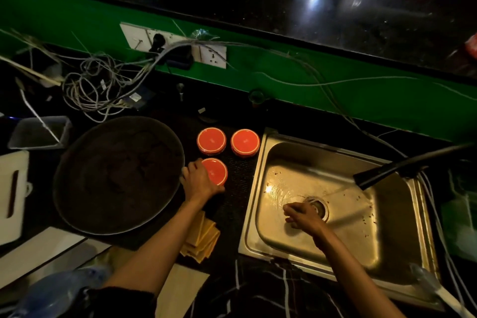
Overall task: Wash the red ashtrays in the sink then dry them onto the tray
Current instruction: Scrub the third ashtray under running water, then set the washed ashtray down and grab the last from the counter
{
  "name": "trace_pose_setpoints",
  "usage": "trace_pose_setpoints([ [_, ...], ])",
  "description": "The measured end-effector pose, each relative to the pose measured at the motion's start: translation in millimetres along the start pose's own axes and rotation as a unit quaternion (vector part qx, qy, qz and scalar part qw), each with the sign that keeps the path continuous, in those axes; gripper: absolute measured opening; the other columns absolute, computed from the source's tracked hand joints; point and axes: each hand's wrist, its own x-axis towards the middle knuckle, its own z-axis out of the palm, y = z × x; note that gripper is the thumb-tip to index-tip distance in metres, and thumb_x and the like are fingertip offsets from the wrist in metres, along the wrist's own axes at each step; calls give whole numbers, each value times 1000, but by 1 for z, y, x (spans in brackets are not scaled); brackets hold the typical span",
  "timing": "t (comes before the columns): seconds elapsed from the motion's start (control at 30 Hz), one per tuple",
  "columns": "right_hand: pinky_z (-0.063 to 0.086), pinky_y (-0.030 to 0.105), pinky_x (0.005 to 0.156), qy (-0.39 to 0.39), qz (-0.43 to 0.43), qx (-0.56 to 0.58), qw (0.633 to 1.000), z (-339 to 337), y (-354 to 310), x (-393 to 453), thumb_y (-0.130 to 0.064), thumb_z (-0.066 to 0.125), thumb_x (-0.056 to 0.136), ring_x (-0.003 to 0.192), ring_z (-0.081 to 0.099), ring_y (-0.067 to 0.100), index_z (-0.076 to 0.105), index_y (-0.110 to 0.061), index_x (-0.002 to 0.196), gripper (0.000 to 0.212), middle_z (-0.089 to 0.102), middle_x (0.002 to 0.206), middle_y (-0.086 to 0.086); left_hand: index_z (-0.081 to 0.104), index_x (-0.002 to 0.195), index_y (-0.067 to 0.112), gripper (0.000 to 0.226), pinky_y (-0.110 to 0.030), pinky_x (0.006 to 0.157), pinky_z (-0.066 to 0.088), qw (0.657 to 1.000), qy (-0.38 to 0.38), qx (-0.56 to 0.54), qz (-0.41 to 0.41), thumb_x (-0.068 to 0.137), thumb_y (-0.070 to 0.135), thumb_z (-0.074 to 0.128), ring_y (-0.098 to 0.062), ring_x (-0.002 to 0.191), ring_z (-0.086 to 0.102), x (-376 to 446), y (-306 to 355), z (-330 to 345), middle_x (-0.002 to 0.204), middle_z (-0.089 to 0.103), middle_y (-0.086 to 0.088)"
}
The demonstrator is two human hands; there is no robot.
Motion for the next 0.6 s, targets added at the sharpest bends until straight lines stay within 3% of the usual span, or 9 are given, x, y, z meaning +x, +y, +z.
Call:
trace_pose_setpoints([
  [0.07, 53, 42, 93, 2, 7, 4, 1000, 7, -1, -3, -22, 56, 100, 92, 65, 20, 62, -13, 111, 15, 67, 103, 7, 26, 148, 12, 124, -50, 111, 32, 1000, 0, 18, 19, 50, 50, 92, -36, 136, 33, 11, -5, -4, 147, 38, -15],
  [0.2, 51, 34, 79, 21, 20, 10, 1000, 17, 7, -4, -21, 56, 100, 85, 64, 18, 65, -5, 115, 23, 69, 107, 16, 29, 147, 8, 125, -47, 110, 34, 997, -22, 63, 32, 49, 54, 91, -35, 135, 37, 25, -13, -5, 146, 41, -16],
  [0.43, 51, 34, 80, 39, 25, 39, 998, 24, 14, -10, -22, 57, 100, 88, 66, 19, 66, -12, 110, 17, 70, 109, 17, 25, 149, 4, 127, -45, 111, 33, 995, -17, 73, 65, 52, 54, 90, -35, 137, 35, 26, -25, 6, 149, 36, -20],
  [0.6, 53, 29, 79, 63, 4, 50, 997, 16, 3, -11, -23, 58, 100, 90, 68, 17, 66, -11, 115, 22, 71, 107, 9, 23, 150, 7, 122, -50, 116, 26, 992, 45, 43, 112, 58, 57, 86, -37, 142, 23, 14, -9, 11, 154, 23, -18],
])
